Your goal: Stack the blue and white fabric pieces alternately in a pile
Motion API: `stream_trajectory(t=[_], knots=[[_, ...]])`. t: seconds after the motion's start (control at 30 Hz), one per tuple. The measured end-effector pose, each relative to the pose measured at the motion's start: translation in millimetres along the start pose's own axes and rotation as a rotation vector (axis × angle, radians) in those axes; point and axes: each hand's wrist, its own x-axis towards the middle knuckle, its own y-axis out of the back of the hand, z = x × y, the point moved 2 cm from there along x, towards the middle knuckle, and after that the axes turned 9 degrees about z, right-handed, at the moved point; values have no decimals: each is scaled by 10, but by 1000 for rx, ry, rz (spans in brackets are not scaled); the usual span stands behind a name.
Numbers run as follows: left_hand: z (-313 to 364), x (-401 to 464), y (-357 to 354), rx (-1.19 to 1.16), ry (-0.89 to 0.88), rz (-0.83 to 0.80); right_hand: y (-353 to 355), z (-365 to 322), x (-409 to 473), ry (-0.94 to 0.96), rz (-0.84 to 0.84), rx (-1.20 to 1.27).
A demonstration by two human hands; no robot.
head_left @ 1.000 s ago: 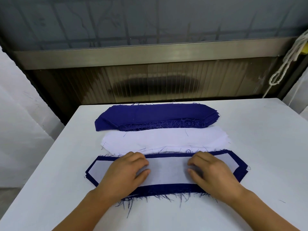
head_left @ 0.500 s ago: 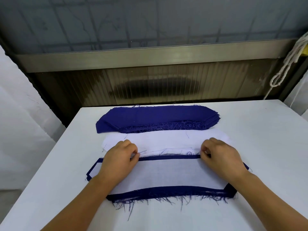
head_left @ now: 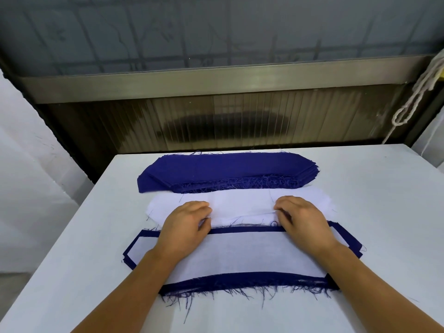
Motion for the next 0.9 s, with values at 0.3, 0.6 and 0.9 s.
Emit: stream_trajectory(t=[0.3,0.6,0.9], knots=[[56,5,74,-3,-78,58,25,-5,-21,-10,48,5],[52,4,111,-47,43,34,64,21,-26,-78,79,139],[-46,-35,176,-154,162,-40,109,20,-8,-93,70,39]])
